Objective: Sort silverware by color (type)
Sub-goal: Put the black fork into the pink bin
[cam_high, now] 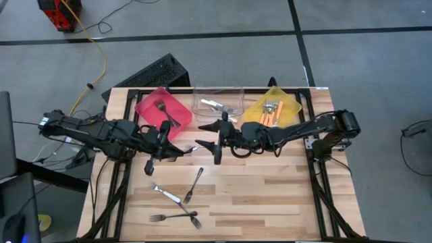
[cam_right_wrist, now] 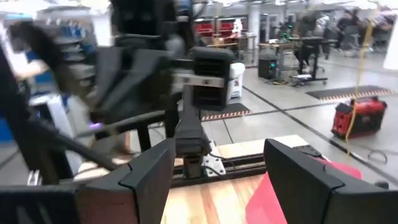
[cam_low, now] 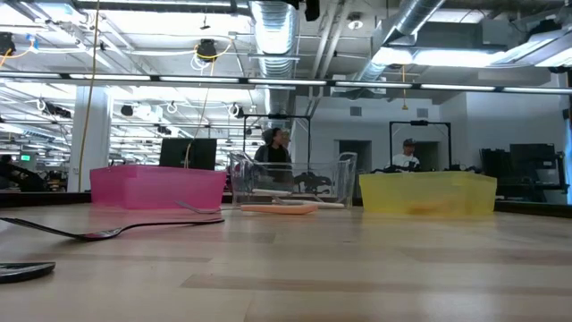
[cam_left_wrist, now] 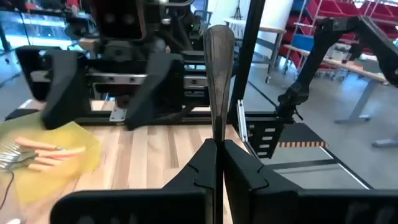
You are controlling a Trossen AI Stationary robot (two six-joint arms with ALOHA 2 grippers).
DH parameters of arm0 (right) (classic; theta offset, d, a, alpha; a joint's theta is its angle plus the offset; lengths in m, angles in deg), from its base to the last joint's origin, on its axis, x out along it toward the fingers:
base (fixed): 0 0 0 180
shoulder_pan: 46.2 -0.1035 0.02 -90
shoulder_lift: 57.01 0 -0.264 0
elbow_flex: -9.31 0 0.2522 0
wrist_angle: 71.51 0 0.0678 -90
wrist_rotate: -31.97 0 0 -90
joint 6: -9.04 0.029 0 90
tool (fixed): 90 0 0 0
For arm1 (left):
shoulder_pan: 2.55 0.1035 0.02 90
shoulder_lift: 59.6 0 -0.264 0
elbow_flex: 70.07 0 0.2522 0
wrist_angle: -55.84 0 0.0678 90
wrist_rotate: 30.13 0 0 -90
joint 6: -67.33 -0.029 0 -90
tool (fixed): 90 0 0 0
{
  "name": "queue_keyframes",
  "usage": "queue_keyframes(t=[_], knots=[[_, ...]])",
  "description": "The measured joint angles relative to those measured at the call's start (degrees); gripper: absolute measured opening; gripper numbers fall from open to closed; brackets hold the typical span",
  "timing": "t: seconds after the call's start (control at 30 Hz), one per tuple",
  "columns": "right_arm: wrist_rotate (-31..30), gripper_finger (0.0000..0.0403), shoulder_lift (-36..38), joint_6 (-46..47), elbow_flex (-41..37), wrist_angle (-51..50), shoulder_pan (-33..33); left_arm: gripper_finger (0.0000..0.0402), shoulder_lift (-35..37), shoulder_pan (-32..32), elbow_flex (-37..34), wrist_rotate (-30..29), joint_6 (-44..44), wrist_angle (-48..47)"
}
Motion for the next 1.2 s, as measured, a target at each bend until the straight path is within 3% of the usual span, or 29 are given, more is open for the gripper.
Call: queue_keyframes(t=[0.33, 0.7, 1.03, 1.2], knots=[[8.9, 0.0272, 0.23, -6.56, 1.32, 3.7, -2.88, 0.0, -1.98, 5.49, 0.0, 11.35, 1.19, 0.25], [10.78, 0.0272, -0.24, -9.09, 2.64, 3.0, -3.42, 0.0, -6.2, 9.59, 0.0, 23.65, 3.68, 7.4], [13.41, 0.0272, -0.23, -10.06, 2.64, 2.33, -3.38, 0.0, -8.97, 12.92, 0.0, 28.86, 6.36, 7.75], [13.41, 0.0256, -0.23, -11.04, 2.64, 1.28, -3.53, 0.0, -12.18, 14.27, 0.0, 32.72, 8.28, 12.36]])
